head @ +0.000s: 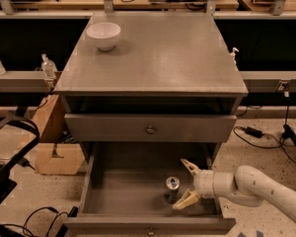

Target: Pick redbull can from middle drawer and place on counter

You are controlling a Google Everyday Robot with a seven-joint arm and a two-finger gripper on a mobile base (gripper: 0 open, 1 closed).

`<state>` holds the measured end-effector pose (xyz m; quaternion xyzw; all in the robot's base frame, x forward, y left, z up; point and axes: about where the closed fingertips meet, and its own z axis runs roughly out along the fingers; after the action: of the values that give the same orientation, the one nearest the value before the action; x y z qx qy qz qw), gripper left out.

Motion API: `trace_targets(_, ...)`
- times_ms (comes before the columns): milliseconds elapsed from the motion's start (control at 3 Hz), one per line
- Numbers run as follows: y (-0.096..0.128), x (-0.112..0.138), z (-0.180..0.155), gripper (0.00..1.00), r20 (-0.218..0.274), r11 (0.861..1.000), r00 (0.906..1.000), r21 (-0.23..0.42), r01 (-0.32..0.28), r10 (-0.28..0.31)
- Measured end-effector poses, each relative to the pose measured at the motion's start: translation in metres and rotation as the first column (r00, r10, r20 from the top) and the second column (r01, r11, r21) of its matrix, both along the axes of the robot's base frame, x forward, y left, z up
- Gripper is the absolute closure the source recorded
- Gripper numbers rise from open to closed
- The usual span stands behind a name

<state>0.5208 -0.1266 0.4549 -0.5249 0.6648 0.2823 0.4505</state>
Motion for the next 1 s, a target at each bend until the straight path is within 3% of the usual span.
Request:
trace_targets(667, 0.023, -0.002, -0.035, 0.42, -0.056, 1.0, 0.998, -0.008, -0.03, 0.03)
trace_targets(1000, 0.024, -0.001, -0.028, 0.65, -0.077, 0.999, 0.9969, 0.033, -0.014, 0.016)
